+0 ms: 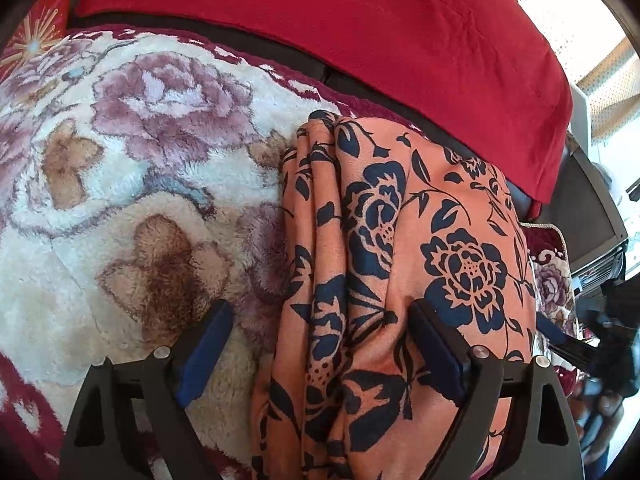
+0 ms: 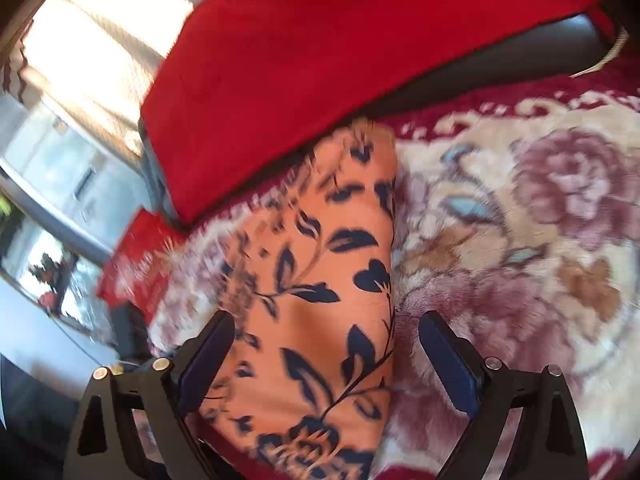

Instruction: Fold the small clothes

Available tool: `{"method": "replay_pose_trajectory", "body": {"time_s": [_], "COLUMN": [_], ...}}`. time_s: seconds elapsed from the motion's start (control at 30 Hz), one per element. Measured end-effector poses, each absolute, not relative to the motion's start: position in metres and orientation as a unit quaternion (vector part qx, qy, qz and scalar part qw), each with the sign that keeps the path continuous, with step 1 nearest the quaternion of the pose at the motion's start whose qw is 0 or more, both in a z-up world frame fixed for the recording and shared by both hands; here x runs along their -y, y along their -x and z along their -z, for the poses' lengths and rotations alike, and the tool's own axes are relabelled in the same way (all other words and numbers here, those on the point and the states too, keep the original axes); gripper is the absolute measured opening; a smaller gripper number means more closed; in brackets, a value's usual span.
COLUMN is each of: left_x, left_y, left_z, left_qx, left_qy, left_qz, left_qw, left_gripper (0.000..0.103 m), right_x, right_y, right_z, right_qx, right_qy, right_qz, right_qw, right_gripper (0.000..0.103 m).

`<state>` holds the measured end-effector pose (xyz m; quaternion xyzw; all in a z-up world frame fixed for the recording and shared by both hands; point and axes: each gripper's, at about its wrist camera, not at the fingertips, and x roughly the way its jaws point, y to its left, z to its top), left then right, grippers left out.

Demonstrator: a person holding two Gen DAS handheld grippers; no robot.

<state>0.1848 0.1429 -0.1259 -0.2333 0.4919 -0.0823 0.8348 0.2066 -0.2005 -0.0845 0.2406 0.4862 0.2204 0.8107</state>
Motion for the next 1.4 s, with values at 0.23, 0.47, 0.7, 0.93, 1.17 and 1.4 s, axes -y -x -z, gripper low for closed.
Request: {"method": "replay_pose_trajectory", "body": {"time_s": [0.23,0.47,0.7,0.93,1.17,1.4], "left_x": [-0.121,-0.09,-0.024,0.018,-0.028,-0.025], "left_y": [-0.186,-0.181,-0.2,-0.229,-0.226,-0.208], "left_z": [0.116,0.053,-0.02,0.002,0.085,0.044], "left_qx": [-0.481,-0.411,-0.329,-0.361,-0.461,-0.409], "left_qy": [0.189,0.201,0.173,0.142,0.172,0.181], "left_qz": [0.126,0.171,0.198,0.165,0.061,0.09], "left_qw": [0.846,0.872,0.907,0.907,0.869,0.89], "left_gripper": [0.035,0.026,0.026,0.034,0.058,0.064], "right_x": [0.166,0.172,0.246,0.296,0.31,0.275], "right_y": [-0.219,-0.191,-0.199,-0.231,-0.211,-0.21], "right_z": [0.092,0.006,-0.059,-0.01,0.052,0.008], "right_qx": [-0.511,-0.425,-0.358,-0.395,-0.44,-0.387], "right_qy": [-0.171,-0.093,-0.11,-0.177,-0.172,-0.136], "right_qz": [-0.243,-0.252,-0.22,-0.211,-0.109,-0.176], "right_qw": [0.807,0.864,0.901,0.877,0.874,0.895], "right_gripper": [0.037,0.032,0.032,0.04,0.041,0.068]}}
